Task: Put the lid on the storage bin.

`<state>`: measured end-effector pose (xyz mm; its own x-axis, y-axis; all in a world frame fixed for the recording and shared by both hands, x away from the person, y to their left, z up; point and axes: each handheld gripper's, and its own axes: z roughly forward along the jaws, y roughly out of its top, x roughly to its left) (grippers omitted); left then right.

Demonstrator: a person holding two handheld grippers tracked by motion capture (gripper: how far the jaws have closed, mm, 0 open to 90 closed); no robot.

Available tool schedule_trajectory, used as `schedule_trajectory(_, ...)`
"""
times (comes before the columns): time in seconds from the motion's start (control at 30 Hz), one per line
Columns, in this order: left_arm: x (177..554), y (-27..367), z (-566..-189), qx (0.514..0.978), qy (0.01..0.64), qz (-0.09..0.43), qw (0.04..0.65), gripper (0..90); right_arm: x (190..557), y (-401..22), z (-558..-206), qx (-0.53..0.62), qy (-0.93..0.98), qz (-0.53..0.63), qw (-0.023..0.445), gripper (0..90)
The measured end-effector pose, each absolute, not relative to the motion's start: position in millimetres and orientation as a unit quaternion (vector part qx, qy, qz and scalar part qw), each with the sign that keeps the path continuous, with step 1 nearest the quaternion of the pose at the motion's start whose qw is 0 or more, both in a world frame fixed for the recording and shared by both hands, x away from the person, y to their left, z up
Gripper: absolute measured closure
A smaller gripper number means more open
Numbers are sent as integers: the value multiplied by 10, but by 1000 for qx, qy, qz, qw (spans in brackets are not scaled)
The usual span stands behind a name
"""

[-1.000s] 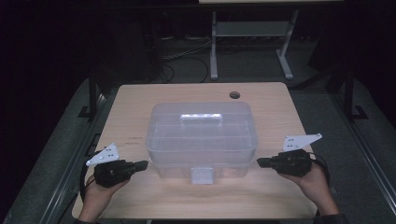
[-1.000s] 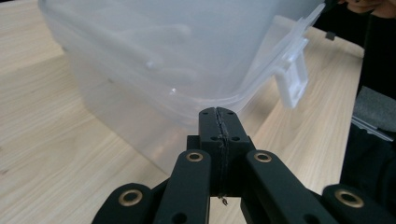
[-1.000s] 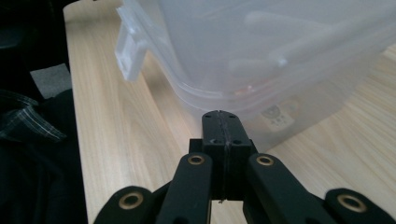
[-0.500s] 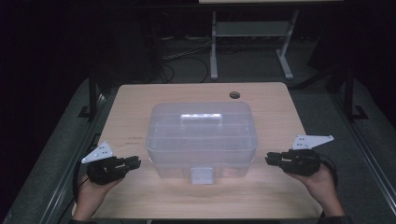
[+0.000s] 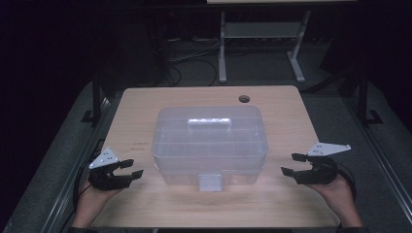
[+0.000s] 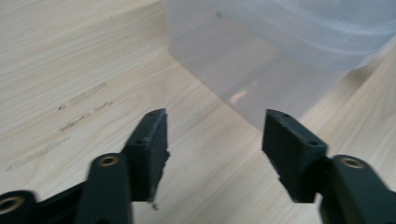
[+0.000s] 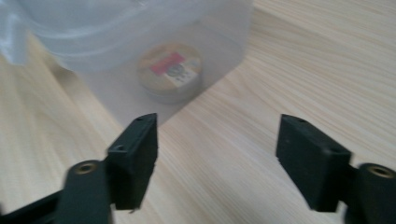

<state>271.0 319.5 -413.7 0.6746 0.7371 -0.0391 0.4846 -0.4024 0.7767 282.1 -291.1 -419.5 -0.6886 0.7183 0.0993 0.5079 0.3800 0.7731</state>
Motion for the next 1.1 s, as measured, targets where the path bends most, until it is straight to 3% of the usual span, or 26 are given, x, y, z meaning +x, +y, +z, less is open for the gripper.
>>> schedule_trajectory(0.1,2724,3218,-4160,824,377,162,390,312,2823,-2947,-4261,392,816,401,144,177)
schedule_trajectory(0.43,2768,3259,-4278,834,393,161,353,177,2798,-3017,-4432,431,809,366,161,84)
schedule_trajectory(0.63,2780,3263,-4343,834,402,170,338,143,2781,-3043,-4546,445,805,358,159,30)
schedule_trajectory(1.1,2793,3259,-4538,845,405,167,306,131,2767,-3056,-4763,454,810,333,165,16)
